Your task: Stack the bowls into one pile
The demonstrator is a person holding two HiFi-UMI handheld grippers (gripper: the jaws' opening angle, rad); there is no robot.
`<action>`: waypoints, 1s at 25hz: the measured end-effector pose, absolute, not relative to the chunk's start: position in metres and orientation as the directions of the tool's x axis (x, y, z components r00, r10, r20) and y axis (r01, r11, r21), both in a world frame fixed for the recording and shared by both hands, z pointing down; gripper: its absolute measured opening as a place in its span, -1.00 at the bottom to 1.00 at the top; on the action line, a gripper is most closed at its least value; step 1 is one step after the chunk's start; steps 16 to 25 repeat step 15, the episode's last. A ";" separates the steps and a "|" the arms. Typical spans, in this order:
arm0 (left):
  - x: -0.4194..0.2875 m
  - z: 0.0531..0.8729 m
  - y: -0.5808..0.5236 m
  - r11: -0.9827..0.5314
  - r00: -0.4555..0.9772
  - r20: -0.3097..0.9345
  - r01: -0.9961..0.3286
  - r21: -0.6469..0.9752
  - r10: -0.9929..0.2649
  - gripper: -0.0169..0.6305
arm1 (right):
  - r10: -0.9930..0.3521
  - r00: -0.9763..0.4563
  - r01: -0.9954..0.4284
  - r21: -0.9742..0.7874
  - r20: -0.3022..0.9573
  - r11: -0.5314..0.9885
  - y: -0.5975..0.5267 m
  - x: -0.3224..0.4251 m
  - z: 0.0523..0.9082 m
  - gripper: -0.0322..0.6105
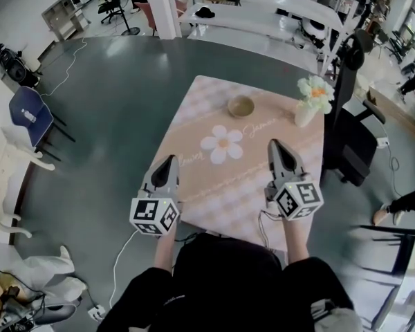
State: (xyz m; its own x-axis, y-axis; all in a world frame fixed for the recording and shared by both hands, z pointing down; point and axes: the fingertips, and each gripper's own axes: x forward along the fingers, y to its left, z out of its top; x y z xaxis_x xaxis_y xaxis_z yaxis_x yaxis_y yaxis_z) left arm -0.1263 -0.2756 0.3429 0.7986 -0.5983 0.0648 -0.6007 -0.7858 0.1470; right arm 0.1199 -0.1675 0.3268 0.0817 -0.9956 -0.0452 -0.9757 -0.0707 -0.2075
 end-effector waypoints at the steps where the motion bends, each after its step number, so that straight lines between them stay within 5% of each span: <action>1: -0.127 0.342 -0.276 -0.785 0.797 0.065 -0.602 0.143 -0.600 -0.96 | -0.995 0.083 -0.977 -0.203 -0.048 -0.072 -0.167 0.119 0.326 -0.92; 25: -0.120 0.341 -0.277 -0.794 0.804 0.071 -0.595 0.125 -0.591 -0.96 | -0.994 0.099 -0.976 -0.199 -0.052 -0.086 -0.167 0.123 0.326 -0.93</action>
